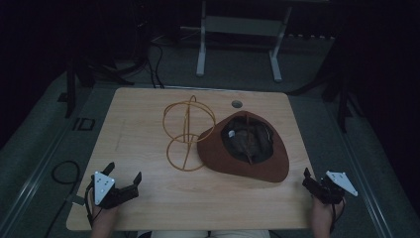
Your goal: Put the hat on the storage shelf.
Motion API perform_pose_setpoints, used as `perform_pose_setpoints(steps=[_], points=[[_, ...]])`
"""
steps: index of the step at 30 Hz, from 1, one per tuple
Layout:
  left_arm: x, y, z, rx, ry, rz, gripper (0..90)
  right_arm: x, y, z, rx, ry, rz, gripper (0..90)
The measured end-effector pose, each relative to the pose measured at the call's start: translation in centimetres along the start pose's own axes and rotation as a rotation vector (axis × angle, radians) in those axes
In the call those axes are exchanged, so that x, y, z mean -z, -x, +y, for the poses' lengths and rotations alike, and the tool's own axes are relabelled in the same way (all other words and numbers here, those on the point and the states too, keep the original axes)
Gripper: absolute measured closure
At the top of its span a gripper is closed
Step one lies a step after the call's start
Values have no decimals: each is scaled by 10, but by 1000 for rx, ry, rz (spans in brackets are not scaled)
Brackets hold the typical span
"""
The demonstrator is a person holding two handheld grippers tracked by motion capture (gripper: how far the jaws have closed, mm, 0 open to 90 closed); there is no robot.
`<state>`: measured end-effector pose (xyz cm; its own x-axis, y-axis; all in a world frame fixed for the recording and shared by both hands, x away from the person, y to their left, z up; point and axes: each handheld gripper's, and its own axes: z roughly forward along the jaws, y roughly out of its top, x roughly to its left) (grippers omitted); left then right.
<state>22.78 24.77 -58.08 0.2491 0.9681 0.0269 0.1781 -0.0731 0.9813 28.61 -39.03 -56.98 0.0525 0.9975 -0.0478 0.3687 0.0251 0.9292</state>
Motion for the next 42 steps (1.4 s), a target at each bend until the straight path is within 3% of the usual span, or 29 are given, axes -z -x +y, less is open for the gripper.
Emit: perform_pose_setpoints(steps=[5,7,12,17,18,19,20,21,22,24,25,26,28,30,35,38,42], points=[[0,1,0,-6,-3,4,29,-1,0,1,1,-15,-7,131],[0,1,0,-3,-4,4,29,-3,1,1,0,-29,21,132],[0,-1,0,14,-3,3,29,-3,0,1,13,-36,25,133],[1,-2,1,16,-6,4,29,-3,-4,2,-4,-81,60,133],[1,-2,1,16,-10,-1,29,-5,-9,3,29,-121,59,133],[1,-2,1,16,-11,0,29,-5,-9,3,29,-121,59,133],[0,-2,0,19,-13,-4,29,-5,-12,4,40,-139,72,133],[0,-2,0,17,-18,-8,29,-7,-17,7,36,-178,124,133],[0,-2,0,18,-16,-6,29,-7,-17,7,36,-178,124,133],[0,-2,0,20,-15,-5,29,-7,-26,14,48,-200,171,131],[0,-2,0,20,-15,-4,29,-7,-26,14,48,-200,171,131],[0,-2,0,21,-13,-4,29,-6,-31,21,44,-192,217,130],[0,-2,0,21,-15,-2,29,-5,-33,25,50,-196,234,126],[-1,-1,0,14,-20,-5,29,-3,-42,40,88,-188,262,113],[-1,-1,0,14,-25,-12,29,-2,-52,56,126,-129,256,123],[0,-1,0,17,-24,-12,29,-7,-59,68,112,-164,345,131],[1,-1,0,16,-25,-13,29,-11,-71,80,108,-149,387,135]])
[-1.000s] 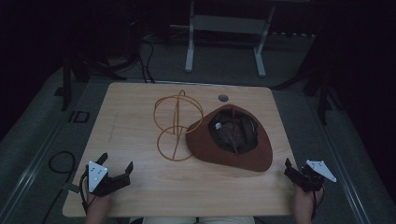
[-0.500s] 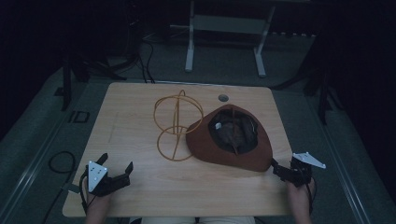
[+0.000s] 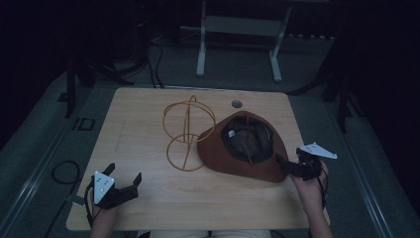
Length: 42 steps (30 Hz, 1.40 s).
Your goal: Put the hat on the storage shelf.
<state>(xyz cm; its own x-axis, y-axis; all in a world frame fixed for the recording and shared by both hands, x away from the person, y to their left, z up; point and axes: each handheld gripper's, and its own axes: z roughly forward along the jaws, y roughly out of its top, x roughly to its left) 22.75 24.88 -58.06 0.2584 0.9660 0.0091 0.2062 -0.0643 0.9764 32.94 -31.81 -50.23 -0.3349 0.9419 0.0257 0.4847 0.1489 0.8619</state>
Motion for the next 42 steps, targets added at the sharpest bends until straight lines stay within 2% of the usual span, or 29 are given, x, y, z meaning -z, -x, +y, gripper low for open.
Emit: perform_pose_setpoints(steps=[3,7,11,12,18,21,24,25,26,29,30,34,42], points=[[0,0,0,2,0,-1,29,-7,-6,13,11,6,22,154],[0,0,0,2,1,-3,29,-13,-9,22,29,11,17,173],[0,1,0,-8,-4,-2,29,-27,-12,37,59,-13,0,172],[0,1,0,2,-3,-5,29,-33,-13,43,64,-30,2,174],[0,2,0,4,-1,-7,29,-52,-10,60,50,-63,15,201],[0,2,0,6,-4,-10,29,-57,-10,62,49,-70,17,200],[1,1,0,7,-5,-8,29,-67,-9,65,37,-100,13,220],[1,1,0,9,-5,-8,29,-70,-8,66,28,-120,14,250],[2,1,0,13,-3,-6,29,-77,-5,67,-9,-144,25,249],[3,2,1,10,1,-7,29,-83,-3,67,-10,-149,11,247],[3,3,1,8,3,-10,29,-89,-1,67,-29,-156,8,241],[3,4,1,-1,0,-15,29,-101,-1,68,-19,-187,3,242],[4,5,1,10,-10,-14,29,-130,-3,69,4,-257,-29,257]])
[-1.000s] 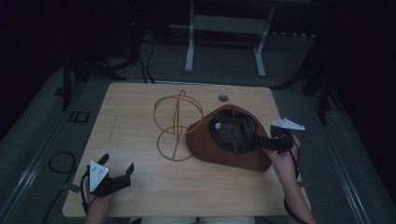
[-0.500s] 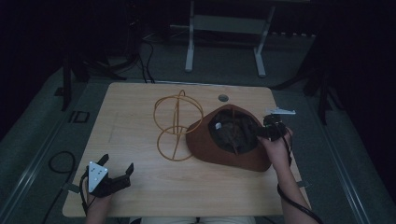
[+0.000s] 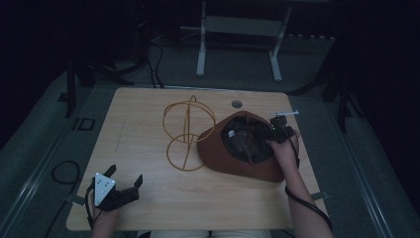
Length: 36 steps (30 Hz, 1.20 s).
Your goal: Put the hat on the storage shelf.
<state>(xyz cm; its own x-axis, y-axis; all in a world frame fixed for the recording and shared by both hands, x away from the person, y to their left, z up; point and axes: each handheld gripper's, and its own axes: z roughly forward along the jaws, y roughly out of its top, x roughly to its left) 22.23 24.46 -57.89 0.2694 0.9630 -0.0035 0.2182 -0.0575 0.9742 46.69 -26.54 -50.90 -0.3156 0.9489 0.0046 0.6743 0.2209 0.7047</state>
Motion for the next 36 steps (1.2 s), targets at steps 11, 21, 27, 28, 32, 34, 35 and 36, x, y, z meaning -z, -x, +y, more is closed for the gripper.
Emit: perform_pose_setpoints(steps=[11,21,27,28,32,34,35,36], points=[[0,0,0,-1,-4,-3,29,-24,-7,1,63,-84,-82,408],[-1,1,-1,-8,-24,7,49,-30,-15,-10,137,-93,-188,750],[-2,2,-1,4,-31,-13,49,-19,-11,-11,65,-51,-193,831],[-2,2,-1,13,-23,-22,51,-17,-10,-11,49,-39,-181,833],[-1,4,1,33,-33,-50,56,-6,-5,-11,-1,10,-150,840],[-2,5,2,38,-48,-55,57,0,-4,-11,-18,27,-133,842],[-2,6,2,34,-53,-58,56,3,-3,-11,-22,38,-124,842],[-2,7,2,26,-52,-56,56,6,-3,-11,-31,47,-113,843]])
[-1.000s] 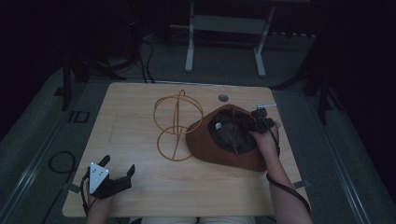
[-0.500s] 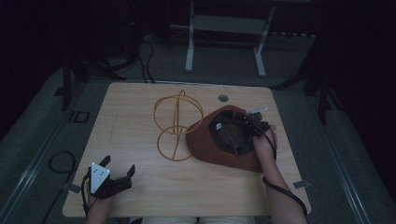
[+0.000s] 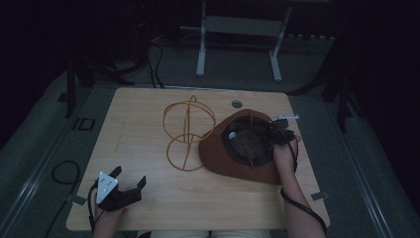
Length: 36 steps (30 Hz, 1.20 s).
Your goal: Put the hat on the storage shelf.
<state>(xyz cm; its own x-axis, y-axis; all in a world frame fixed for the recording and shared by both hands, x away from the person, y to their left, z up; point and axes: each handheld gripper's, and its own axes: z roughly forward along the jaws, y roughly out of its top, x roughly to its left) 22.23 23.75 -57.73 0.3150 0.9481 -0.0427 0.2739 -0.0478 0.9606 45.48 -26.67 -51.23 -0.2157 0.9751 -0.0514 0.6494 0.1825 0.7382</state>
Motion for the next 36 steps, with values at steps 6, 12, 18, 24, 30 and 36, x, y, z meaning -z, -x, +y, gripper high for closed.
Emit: perform_pose_setpoints(steps=[6,12,18,24,30,36], points=[[4,9,7,-20,-20,19,56,22,4,3,-41,64,46,845],[8,18,14,-31,-34,-32,56,49,11,5,-80,138,84,845],[7,36,22,-55,-73,-112,57,76,21,1,-117,206,131,845],[0,60,31,-85,-108,-178,57,102,28,-5,-136,266,156,845],[-6,79,40,-108,-118,-257,57,124,29,-16,-124,301,151,844],[-15,103,56,-148,-128,-343,57,137,31,-30,-110,331,173,844]])
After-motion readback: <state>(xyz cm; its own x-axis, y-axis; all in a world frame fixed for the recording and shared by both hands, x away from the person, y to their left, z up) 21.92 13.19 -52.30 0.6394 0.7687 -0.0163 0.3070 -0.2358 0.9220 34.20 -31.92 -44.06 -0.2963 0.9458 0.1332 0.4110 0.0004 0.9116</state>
